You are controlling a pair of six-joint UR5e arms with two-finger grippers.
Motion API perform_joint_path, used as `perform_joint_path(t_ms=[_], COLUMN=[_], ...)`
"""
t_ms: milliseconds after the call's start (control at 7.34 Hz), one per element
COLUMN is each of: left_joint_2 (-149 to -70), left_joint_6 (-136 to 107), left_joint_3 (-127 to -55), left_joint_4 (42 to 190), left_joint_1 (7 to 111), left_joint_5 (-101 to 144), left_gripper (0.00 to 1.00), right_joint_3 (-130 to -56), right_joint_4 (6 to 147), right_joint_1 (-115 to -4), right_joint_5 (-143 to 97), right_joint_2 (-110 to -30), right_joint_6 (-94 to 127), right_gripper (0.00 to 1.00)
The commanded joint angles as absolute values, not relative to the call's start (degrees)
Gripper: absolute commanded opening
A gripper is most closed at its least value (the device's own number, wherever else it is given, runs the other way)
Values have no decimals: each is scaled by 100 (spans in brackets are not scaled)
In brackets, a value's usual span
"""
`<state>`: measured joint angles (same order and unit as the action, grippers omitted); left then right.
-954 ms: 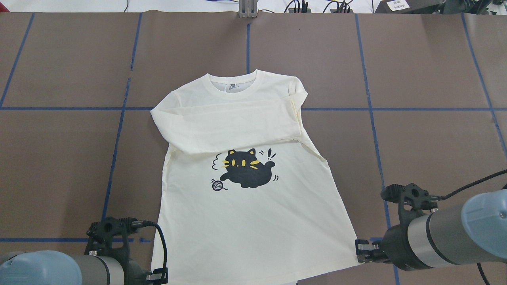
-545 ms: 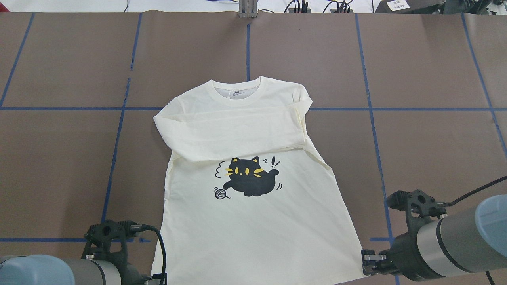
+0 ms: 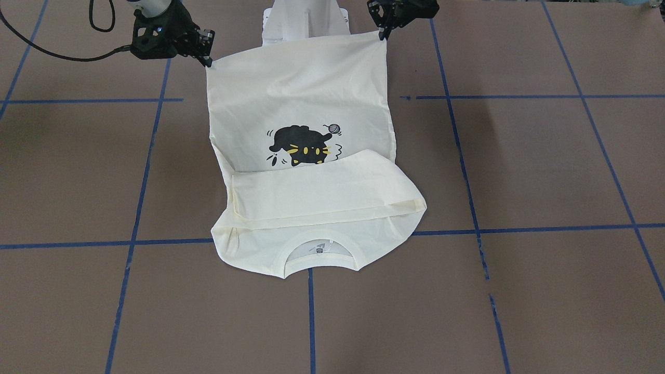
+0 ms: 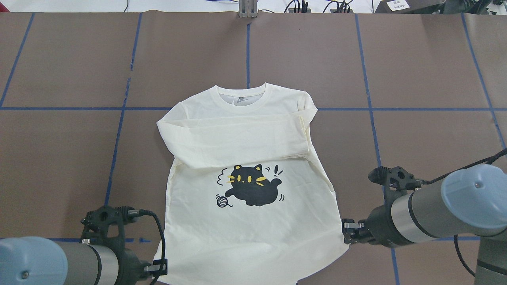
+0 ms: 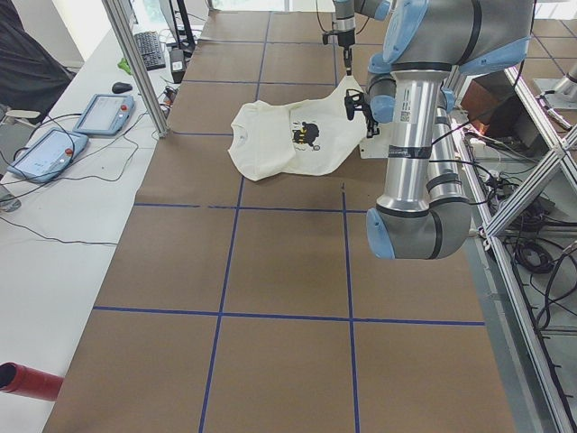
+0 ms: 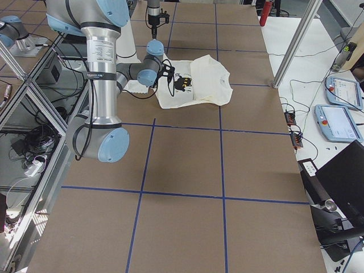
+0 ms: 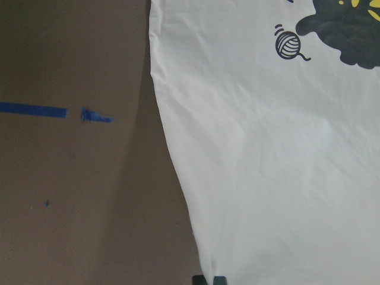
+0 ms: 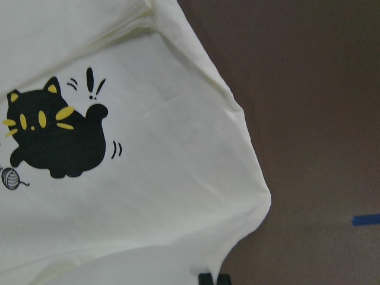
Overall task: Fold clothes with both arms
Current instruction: 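Lift the hem with both grippers and fold it toward the collar, then lay the hem near the collar and hold both grippers at the folded edge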
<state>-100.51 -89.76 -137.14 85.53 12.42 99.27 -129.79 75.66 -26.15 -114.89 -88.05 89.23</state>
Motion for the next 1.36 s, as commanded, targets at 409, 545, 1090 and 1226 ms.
perform_joint_path(t_ms=[409, 545, 1090, 1226], left_joint_2=[-11030, -11039, -11785, -11786], left_joint_6=[-8420, -8185, -7718, -7699], left_joint_3=[-12501, -12394, -10631, -10130], left_joint_4=[8508, 8508, 9066, 9618], left_joint_1=[3082, 3294, 4085, 4174], left_joint_5=[10599, 10600, 10600, 10591], left_gripper=[0, 0, 0, 0], right_joint_3=[-11638, -11419, -9181, -8610], right_joint_4=[7567, 7576, 7567, 7567], right_joint_1=[-3875, -4067, -4736, -4772], right_joint_5=[-11488, -11487, -11514, -11514], right_joint_2=[-7392, -7174, -5602, -5164], right_joint_6=[8825, 8615, 8350, 8350], right_gripper=[0, 0, 0, 0])
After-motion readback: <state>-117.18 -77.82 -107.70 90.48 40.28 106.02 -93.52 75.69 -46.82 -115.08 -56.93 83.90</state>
